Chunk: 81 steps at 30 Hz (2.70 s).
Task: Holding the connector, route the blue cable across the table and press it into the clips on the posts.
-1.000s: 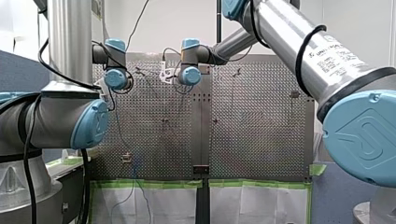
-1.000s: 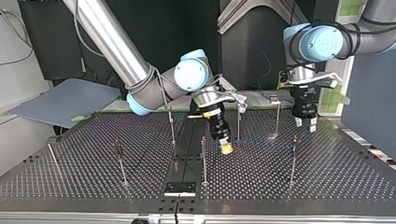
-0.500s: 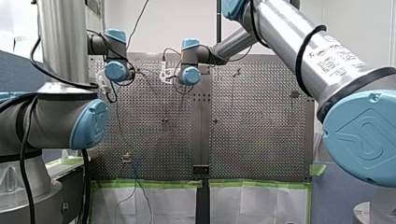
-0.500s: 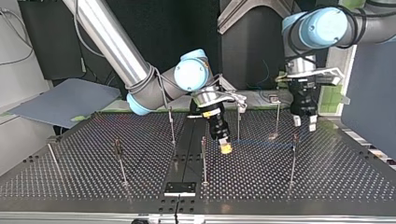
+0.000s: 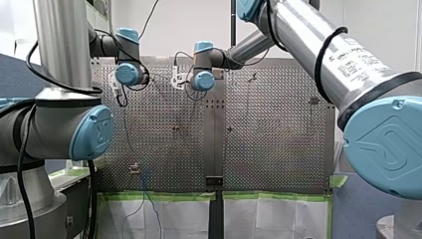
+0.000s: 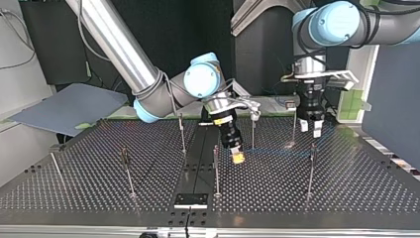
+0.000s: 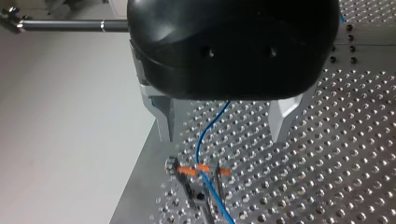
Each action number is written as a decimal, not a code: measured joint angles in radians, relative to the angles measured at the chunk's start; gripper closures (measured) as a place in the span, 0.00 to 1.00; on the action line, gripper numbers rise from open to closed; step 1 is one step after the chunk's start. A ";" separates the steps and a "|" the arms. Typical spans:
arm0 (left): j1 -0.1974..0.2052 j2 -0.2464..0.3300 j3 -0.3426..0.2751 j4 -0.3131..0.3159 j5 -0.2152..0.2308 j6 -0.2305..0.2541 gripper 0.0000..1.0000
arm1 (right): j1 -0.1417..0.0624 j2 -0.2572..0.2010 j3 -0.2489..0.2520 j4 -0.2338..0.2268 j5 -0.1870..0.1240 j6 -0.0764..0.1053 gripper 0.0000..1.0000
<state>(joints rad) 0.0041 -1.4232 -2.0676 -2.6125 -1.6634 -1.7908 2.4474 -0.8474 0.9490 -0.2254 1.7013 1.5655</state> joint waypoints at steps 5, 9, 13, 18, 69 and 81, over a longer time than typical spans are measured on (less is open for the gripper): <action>-0.020 -0.003 0.008 0.012 0.000 0.039 0.00 | -0.001 0.000 0.000 0.002 0.001 0.000 1.00; -0.033 -0.013 0.025 0.019 -0.002 0.059 0.00 | -0.003 0.000 0.000 0.005 0.004 0.000 1.00; -0.050 -0.028 0.054 0.024 -0.008 0.070 0.00 | -0.006 0.001 0.000 0.007 0.006 -0.001 1.00; -0.063 -0.049 0.088 0.027 -0.033 0.080 0.00 | -0.009 0.001 0.000 0.008 0.006 -0.001 1.00; -0.115 -0.286 0.299 0.019 -0.140 0.121 1.00 | -0.026 0.002 0.001 0.018 0.005 -0.002 1.00; -0.115 -0.286 0.295 -0.016 -0.177 0.122 1.00 | -0.026 0.003 0.004 0.034 0.006 -0.002 1.00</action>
<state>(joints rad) -0.1107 -1.7093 -1.7728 -2.6281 -1.8407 -1.6690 2.4215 -0.8447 0.9529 -0.1917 1.7073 1.5638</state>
